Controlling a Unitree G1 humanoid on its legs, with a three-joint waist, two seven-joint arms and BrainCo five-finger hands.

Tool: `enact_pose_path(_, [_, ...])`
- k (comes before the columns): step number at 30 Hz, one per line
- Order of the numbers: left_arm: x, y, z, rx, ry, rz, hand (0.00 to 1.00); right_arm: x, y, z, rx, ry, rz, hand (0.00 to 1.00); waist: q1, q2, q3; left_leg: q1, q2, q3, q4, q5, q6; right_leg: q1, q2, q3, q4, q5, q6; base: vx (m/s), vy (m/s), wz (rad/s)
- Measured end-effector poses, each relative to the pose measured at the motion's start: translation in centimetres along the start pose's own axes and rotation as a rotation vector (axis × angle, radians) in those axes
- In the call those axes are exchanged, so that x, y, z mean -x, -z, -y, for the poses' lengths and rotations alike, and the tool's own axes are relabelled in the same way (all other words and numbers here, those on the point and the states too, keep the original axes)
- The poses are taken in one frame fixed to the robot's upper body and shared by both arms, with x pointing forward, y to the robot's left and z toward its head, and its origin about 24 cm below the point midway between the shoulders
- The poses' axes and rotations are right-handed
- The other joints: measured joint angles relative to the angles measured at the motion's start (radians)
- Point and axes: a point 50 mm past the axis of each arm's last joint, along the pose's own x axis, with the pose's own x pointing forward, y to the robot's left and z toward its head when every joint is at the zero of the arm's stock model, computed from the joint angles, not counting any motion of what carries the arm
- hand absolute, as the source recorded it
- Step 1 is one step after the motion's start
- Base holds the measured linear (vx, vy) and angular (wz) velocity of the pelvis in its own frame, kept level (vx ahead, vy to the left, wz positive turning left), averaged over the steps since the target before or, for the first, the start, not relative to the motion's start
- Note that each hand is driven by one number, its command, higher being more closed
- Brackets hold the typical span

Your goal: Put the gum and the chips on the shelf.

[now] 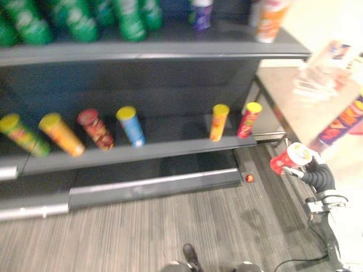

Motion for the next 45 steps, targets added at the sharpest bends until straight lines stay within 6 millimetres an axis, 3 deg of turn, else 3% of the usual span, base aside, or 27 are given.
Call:
enact_pose_path(2, [-0.1, -0.6, 0.4, -0.006, 0.017, 0.007, 0.0, 0.0, -0.1, -0.2, 0.004, -0.018, 0.001, 1.0, 0.001, -0.021, -0.008, 0.006, -0.045, -0.05, -0.058, 0.035, -0.017, -0.011, -0.007, 0.062, -0.023, -0.029, 0.011, -0.03, 0.075, 0.86])
enact_pose_path(5, [0.0, 0.1, 1.2, 0.0, 0.048, -0.029, 0.0, -0.4, -0.6, -0.3, 0.01, -0.052, 0.027, 1.0, 0.004, -0.001, -0.005, 0.024, -0.062, -0.088, -0.16, 0.081, -0.031, -0.012, 0.011, 0.059, -0.082, -0.017, 0.029, -0.03, 0.074, 0.65])
enact_pose_path(8, [0.4, 1.4, 0.7, 0.0, 0.037, -0.074, 0.0, -0.8, -0.6, -0.7, 0.001, -0.072, 0.033, 1.0, 0.031, -0.008, -0.012, 0.032, -0.07, -0.104, -0.193, 0.125, -0.047, 0.002, 0.018, 0.059, -0.16, -0.01, 0.041, 0.01, 0.002, 0.3])
enact_pose_path(12, [0.6, 1.9, 0.5, 0.007, 0.037, -0.083, 0.0, -1.9, 0.1, -1.9, -0.032, -0.112, 0.025, 1.0, 0.036, -0.026, -0.03, 0.067, -0.097, -0.137, -0.249, 0.168, -0.043, 0.038, 0.035, 0.058, -0.271, 0.008, 0.056, 0.02, -0.055, 0.28])
enact_pose_path(13, [0.6, 1.9, 0.5, 0.008, 0.037, -0.082, 0.0, -2.0, 0.1, -2.1, -0.035, -0.121, 0.028, 1.0, 0.036, -0.022, -0.033, 0.068, -0.102, -0.139, -0.255, 0.172, -0.045, 0.04, 0.034, 0.059, -0.28, 0.016, 0.052, 0.02, -0.094, 0.27])
enact_pose_path(14, [0.6, 1.9, 0.7, 0.012, 0.044, -0.077, 0.0, -2.1, 0.0, -2.2, -0.036, -0.128, 0.033, 1.0, 0.035, -0.023, -0.039, 0.079, -0.107, -0.143, -0.27, 0.184, -0.041, 0.05, 0.033, 0.061, -0.291, 0.061, 0.075, 0.01, -0.087, 0.1])
enact_pose_path(16, [0.7, 2.1, 1.4, 0.023, 0.06, -0.079, 0.0, -2.2, 0.0, -2.3, -0.036, -0.134, 0.031, 1.0, 0.051, 0.008, -0.048, 0.102, -0.101, -0.14, -0.318, 0.209, -0.054, 0.053, 0.049, 0.061, -0.305, 0.063, 0.079, 0.01, -0.09, -0.04])
enact_pose_path(18, [0.8, 2.2, 1.6, 0.025, 0.07, -0.083, 0.0, -2.2, 0.2, -2.3, -0.038, -0.134, 0.013, 1.0, 0.05, 0.021, -0.049, 0.115, -0.093, -0.141, -0.35, 0.232, -0.056, 0.055, 0.061, 0.056, -0.31, 0.062, 0.076, 0.04, -0.093, 0.0])
enact_pose_path(23, [0.9, 2.4, 1.8, 0.026, 0.076, -0.079, 0.0, -2.2, 0.7, -2.6, -0.049, -0.153, -0.034, 1.0, 0.04, 0.033, -0.055, 0.121, -0.072, -0.138, -0.35, 0.243, -0.048, 0.069, 0.085, 0.055, -0.326, 0.064, 0.073, 0.05, -0.078, -0.03])
enact_pose_path(29, [0.8, 2.1, 1.7, 0.005, 0.079, -0.07, 0.0, -2.3, 1.4, -3.7, -0.084, -0.218, -0.084, 1.0, 0.025, 0.027, -0.051, 0.14, -0.074, -0.135, -0.351, 0.241, -0.051, 0.094, 0.086, 0.058, -0.339, 0.062, 0.07, 0.02, -0.012, -0.01])
enact_pose_path(30, [0.8, 2.0, 2.1, -0.019, 0.091, -0.062, 0.0, -1.7, 2.0, -4.5, -0.102, -0.266, -0.112, 1.0, 0.002, 0.049, -0.046, 0.153, -0.075, -0.123, -0.351, 0.229, -0.054, 0.1, 0.087, 0.073, -0.344, 0.056, 0.061, 0.0, 0.0, 0.0])
enact_pose_path(36, [0.8, 2.0, 2.1, -0.019, 0.092, -0.061, 0.0, -1.7, 2.0, -4.5, -0.101, -0.266, -0.111, 1.0, 0.001, 0.049, -0.046, 0.153, -0.075, -0.119, -0.351, 0.229, -0.054, 0.099, 0.087, 0.076, -0.344, 0.056, 0.061, 0.0, 0.0, -0.01])
enact_pose_path(40, [0.8, 1.9, 2.1, -0.018, 0.093, -0.06, 0.0, -2.3, 1.6, -4.5, -0.096, -0.266, -0.091, 1.0, -0.001, 0.049, -0.046, 0.154, -0.074, -0.114, -0.351, 0.228, -0.055, 0.099, 0.087, 0.081, -0.344, 0.057, 0.061, 0.0, 0.0, -0.03])
enact_pose_path(45, [0.7, 1.6, 2.2, -0.018, 0.102, -0.052, 0.0, -4.7, 0.3, -3.5, -0.033, -0.279, -0.035, 1.0, 0.001, 0.05, -0.046, 0.155, -0.074, -0.118, -0.351, 0.229, -0.054, 0.102, 0.087, 0.073, -0.344, 0.057, 0.062, 0.0, 0.0, 0.02])
